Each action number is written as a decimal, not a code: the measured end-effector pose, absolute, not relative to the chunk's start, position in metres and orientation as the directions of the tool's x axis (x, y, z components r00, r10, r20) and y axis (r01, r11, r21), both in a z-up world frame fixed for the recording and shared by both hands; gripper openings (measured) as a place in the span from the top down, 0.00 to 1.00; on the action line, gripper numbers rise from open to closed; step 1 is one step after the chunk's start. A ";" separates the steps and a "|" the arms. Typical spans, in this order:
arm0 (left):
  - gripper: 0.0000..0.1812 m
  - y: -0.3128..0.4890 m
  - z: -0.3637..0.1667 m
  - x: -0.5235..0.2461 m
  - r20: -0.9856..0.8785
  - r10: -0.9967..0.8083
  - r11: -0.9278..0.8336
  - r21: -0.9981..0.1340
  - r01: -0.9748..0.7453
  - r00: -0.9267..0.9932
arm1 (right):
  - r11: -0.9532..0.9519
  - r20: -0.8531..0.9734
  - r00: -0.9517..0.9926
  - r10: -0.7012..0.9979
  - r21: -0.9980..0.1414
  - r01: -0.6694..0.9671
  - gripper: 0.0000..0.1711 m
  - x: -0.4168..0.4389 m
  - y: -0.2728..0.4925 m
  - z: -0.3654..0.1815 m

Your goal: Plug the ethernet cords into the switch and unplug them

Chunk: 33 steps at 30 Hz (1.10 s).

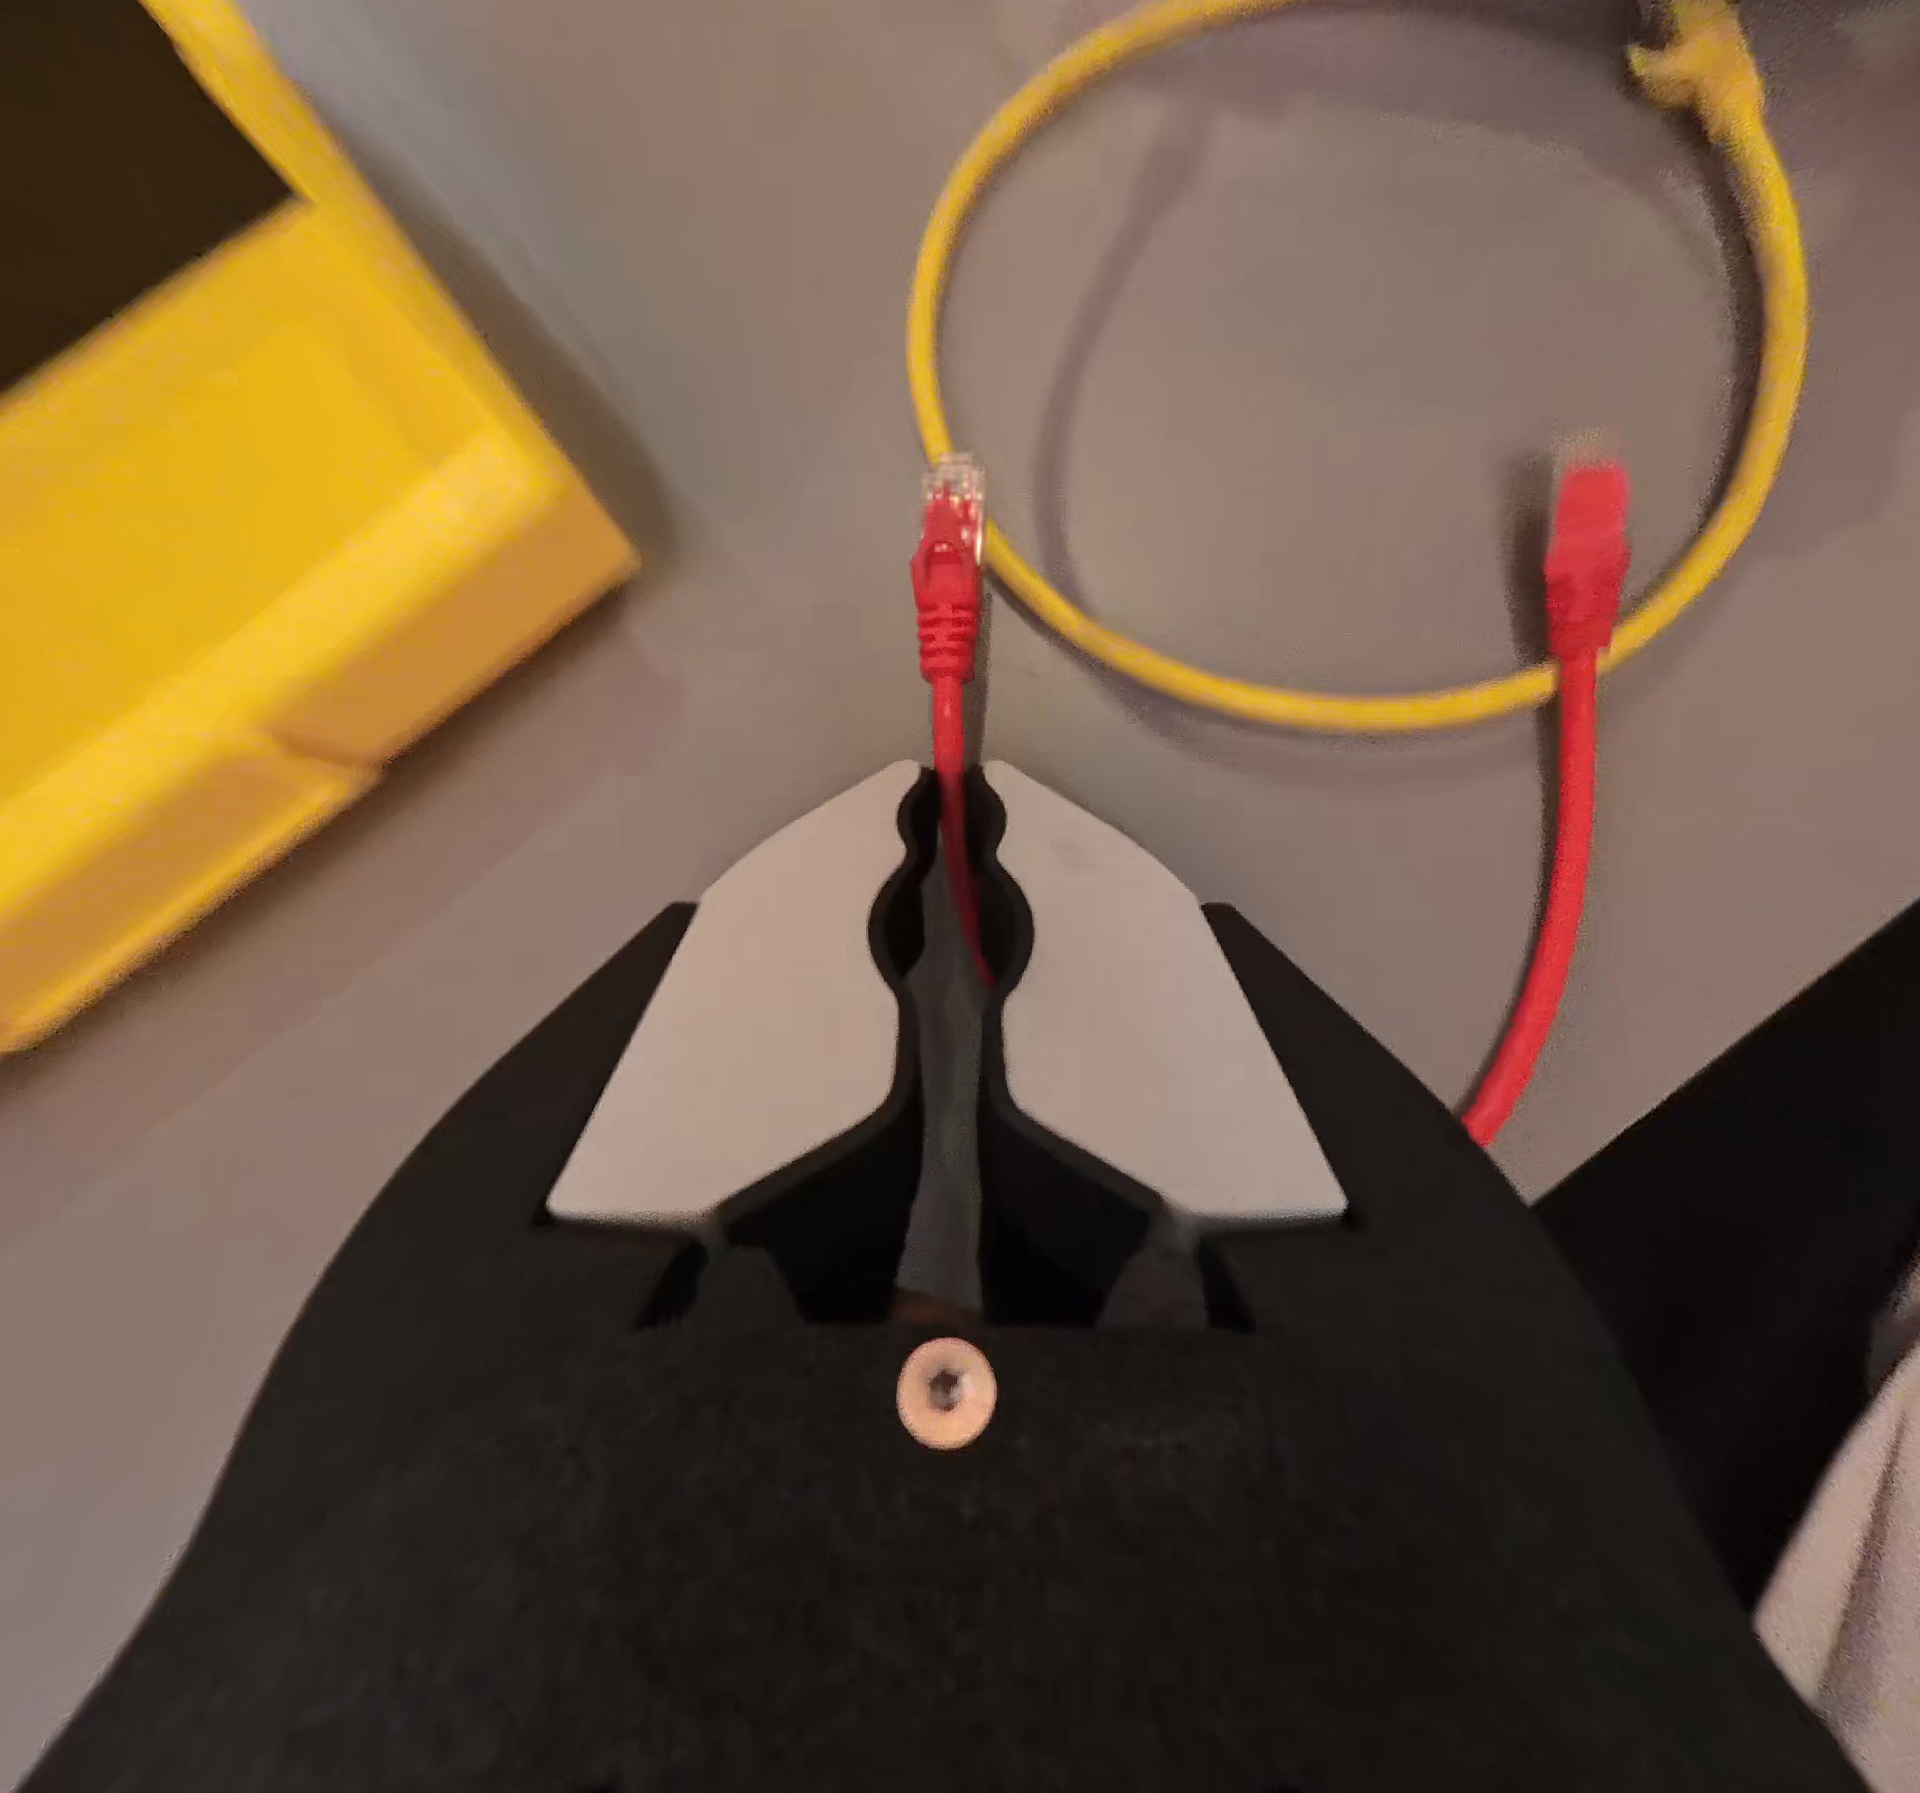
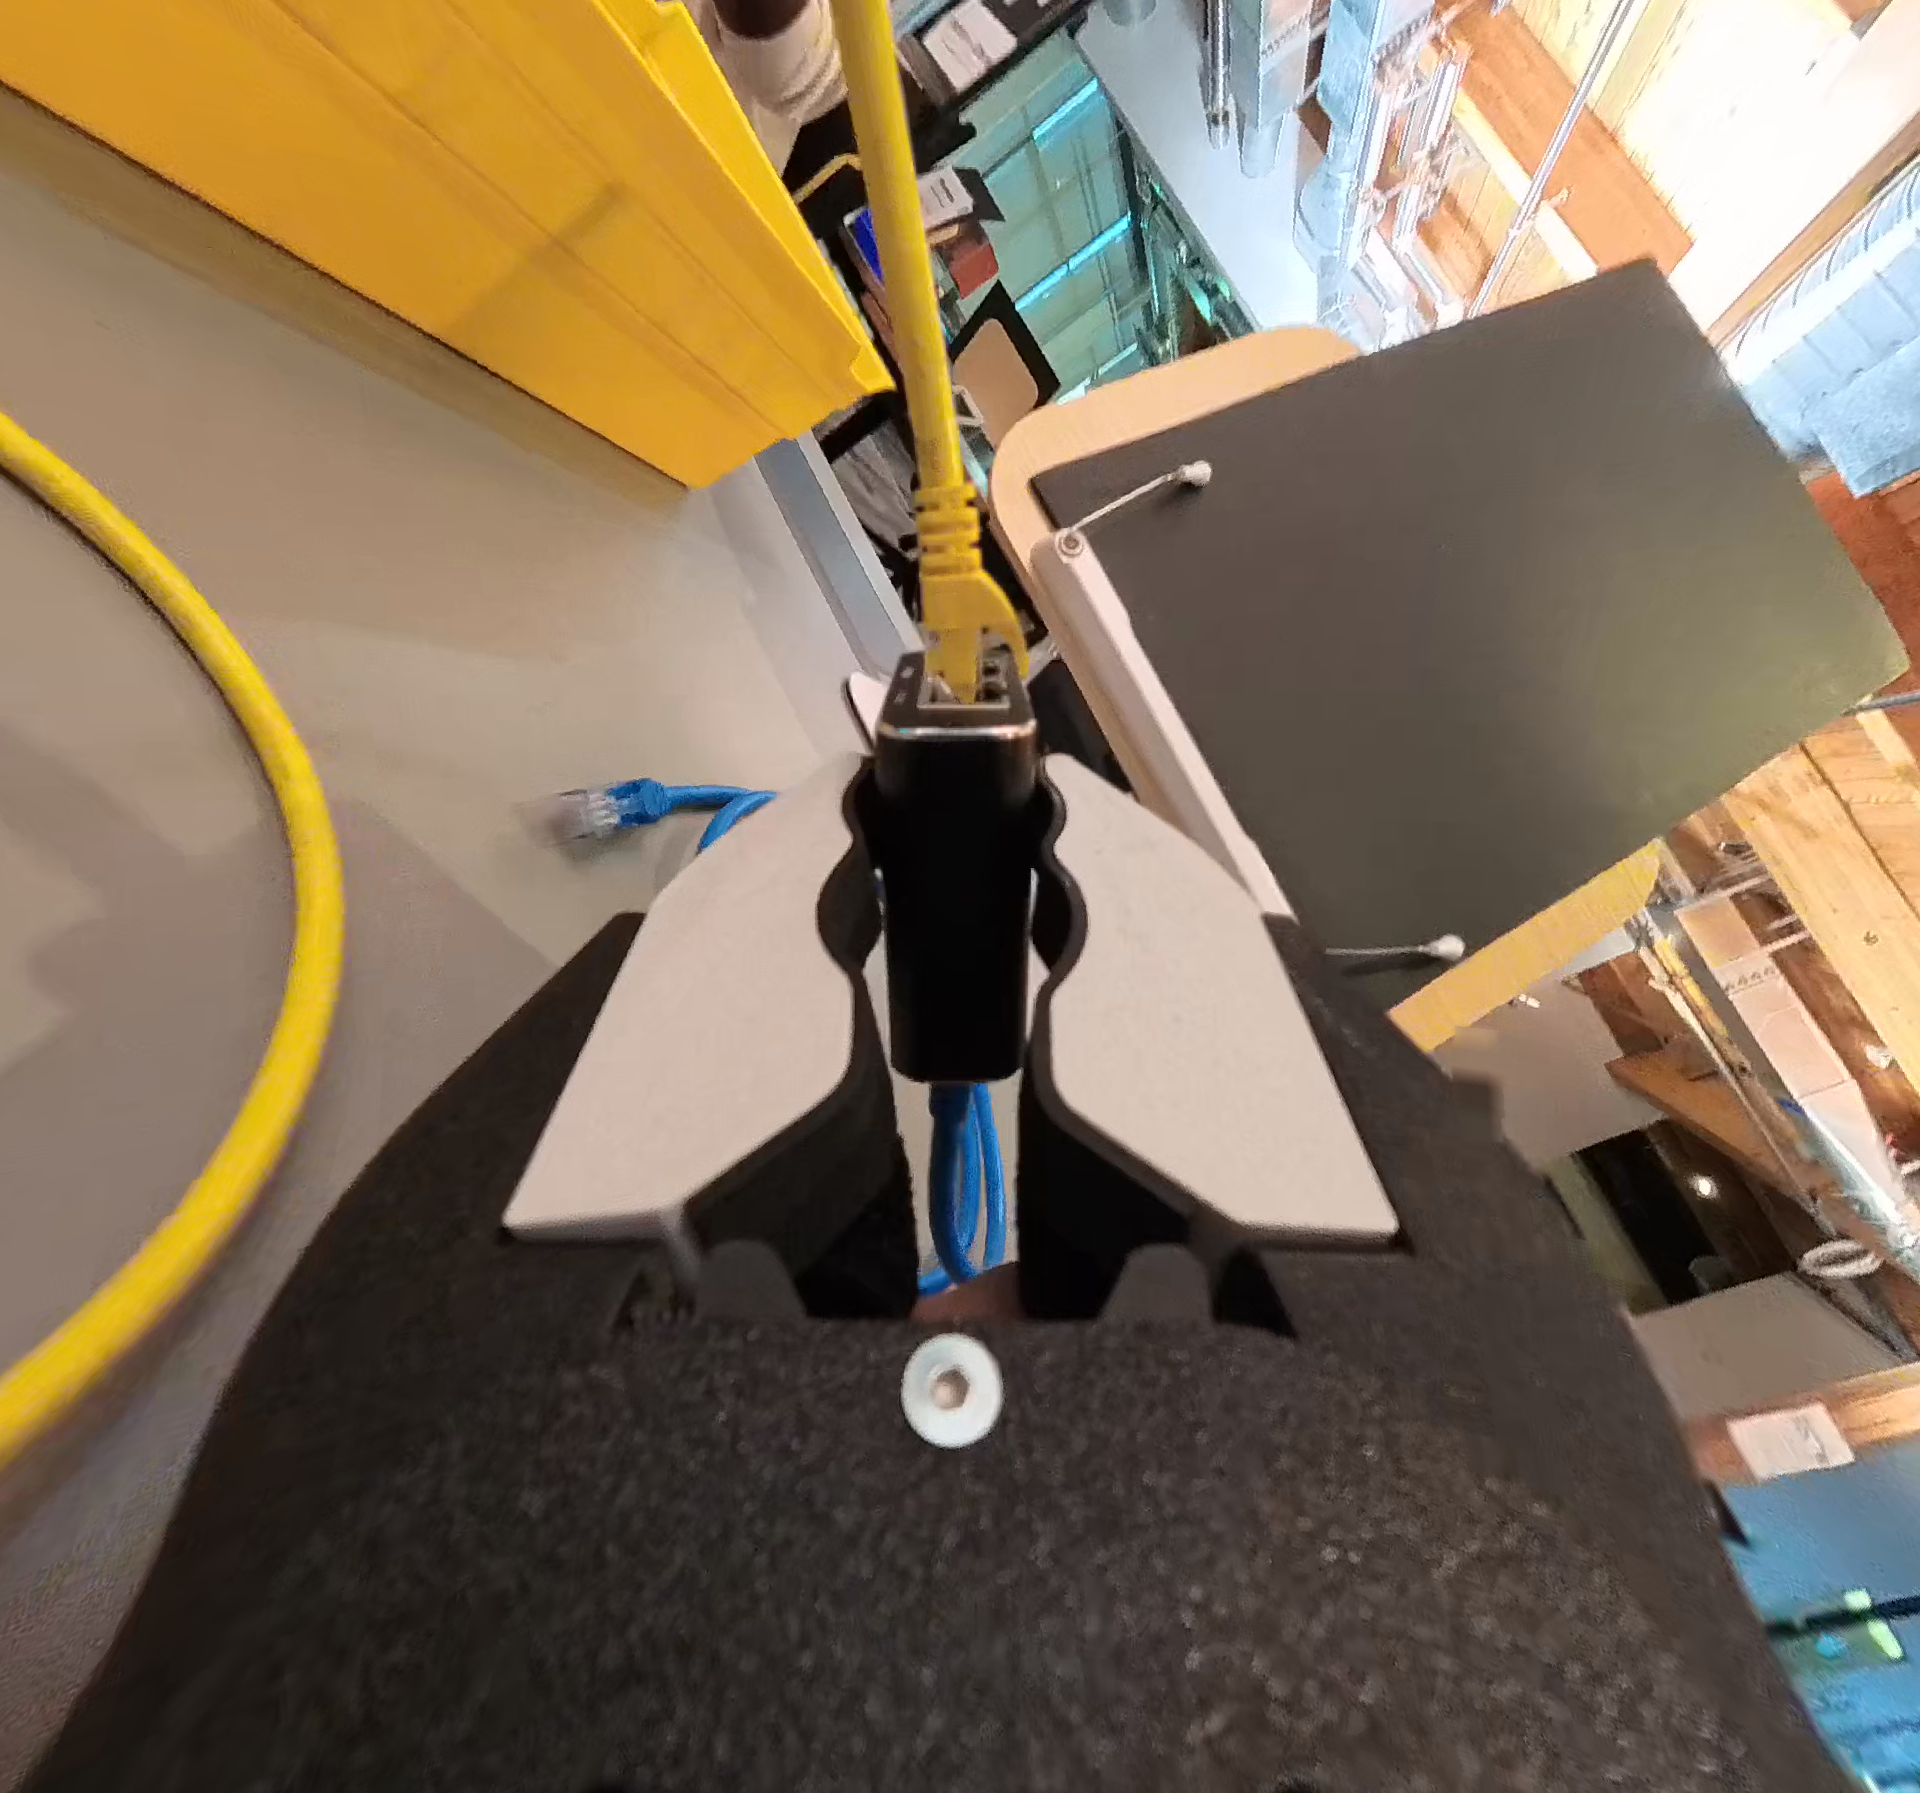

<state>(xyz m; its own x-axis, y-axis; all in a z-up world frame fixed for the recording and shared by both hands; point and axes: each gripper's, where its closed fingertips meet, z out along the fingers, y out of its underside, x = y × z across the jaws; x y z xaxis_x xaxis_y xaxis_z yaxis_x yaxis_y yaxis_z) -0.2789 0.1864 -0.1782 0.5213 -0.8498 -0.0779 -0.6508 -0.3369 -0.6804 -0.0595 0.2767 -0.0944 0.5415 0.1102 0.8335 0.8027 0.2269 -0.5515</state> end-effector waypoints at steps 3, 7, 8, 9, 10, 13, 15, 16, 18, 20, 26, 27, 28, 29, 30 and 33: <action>0.98 0.211 -0.123 -0.284 -0.173 -0.840 -0.245 -0.726 -0.643 0.515 | 0.285 0.844 0.523 0.119 -0.533 0.797 0.85 -0.067 0.271 -0.092; 0.98 0.223 -0.050 -0.281 -0.295 -0.860 -0.105 -0.697 -0.710 0.417 | 0.333 0.852 0.519 0.075 -0.512 0.792 0.85 -0.069 0.266 -0.084; 0.98 0.223 -0.042 -0.275 -0.312 -0.868 -0.079 -0.680 -0.729 0.385 | 0.370 0.851 0.522 0.061 -0.505 0.780 0.85 -0.071 0.262 -0.078; 0.98 0.224 -0.039 -0.267 -0.323 -0.883 -0.049 -0.657 -0.752 0.340 | 0.429 0.852 0.521 0.059 -0.493 0.757 0.85 -0.076 0.256 -0.073; 0.98 0.222 -0.040 -0.257 -0.322 -0.903 -0.017 -0.635 -0.772 0.285 | 0.491 0.854 0.516 0.067 -0.479 0.728 0.85 -0.083 0.248 -0.069; 0.98 0.219 -0.050 -0.222 -0.263 -0.949 0.017 -0.593 -0.805 0.174 | 0.539 0.857 0.513 0.045 -0.453 0.710 0.85 -0.089 0.239 -0.063; 0.98 0.219 -0.062 -0.204 -0.222 -0.966 0.013 -0.559 -0.829 0.135 | 0.536 0.877 0.479 0.029 -0.418 0.733 0.85 -0.092 0.238 -0.065; 0.98 0.219 -0.068 -0.197 -0.200 -0.972 0.009 -0.545 -0.838 0.120 | 0.533 0.891 0.453 0.010 -0.388 0.752 0.85 -0.093 0.238 -0.066; 0.98 0.220 -0.073 -0.184 -0.161 -0.980 -0.011 -0.547 -0.837 0.118 | 0.547 0.914 0.405 -0.008 -0.335 0.767 0.85 -0.099 0.235 -0.070; 0.98 0.222 -0.073 -0.177 -0.141 -0.982 -0.024 -0.562 -0.827 0.125 | 0.548 0.934 0.356 -0.022 -0.287 0.786 0.85 -0.103 0.234 -0.074; 0.98 0.221 -0.078 -0.174 -0.120 -0.982 -0.053 -0.563 -0.825 0.145 | 0.514 0.947 0.320 -0.017 -0.266 0.816 0.85 -0.106 0.239 -0.082; 0.98 0.222 -0.079 -0.174 -0.121 -0.981 -0.057 -0.561 -0.826 0.150 | 0.509 0.951 0.309 -0.021 -0.256 0.822 0.85 -0.106 0.240 -0.083; 0.98 0.222 -0.080 -0.175 -0.121 -0.981 -0.060 -0.561 -0.826 0.153 | 0.509 0.953 0.303 -0.024 -0.250 0.824 0.85 -0.107 0.240 -0.084; 0.98 0.222 -0.081 -0.175 -0.119 -0.981 -0.061 -0.564 -0.823 0.153 | 0.509 0.953 0.302 -0.025 -0.248 0.824 0.85 -0.107 0.240 -0.084; 0.98 0.222 -0.081 -0.175 -0.113 -0.981 -0.065 -0.568 -0.820 0.156 | 0.508 0.953 0.302 -0.020 -0.251 0.824 0.85 -0.107 0.240 -0.085; 0.98 0.217 -0.084 -0.173 -0.089 -0.986 -0.066 -0.573 -0.817 0.142 | 0.499 0.953 0.302 -0.018 -0.253 0.829 0.85 -0.107 0.241 -0.086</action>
<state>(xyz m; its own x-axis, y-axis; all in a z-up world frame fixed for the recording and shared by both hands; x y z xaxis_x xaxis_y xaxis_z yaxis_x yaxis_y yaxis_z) -0.1734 0.2174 -0.0835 0.1424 -0.9858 -0.0893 -0.8168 -0.0661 -0.5731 -0.1066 0.2407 -0.0856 0.3018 -0.0181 0.9532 0.8288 0.4991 -0.2529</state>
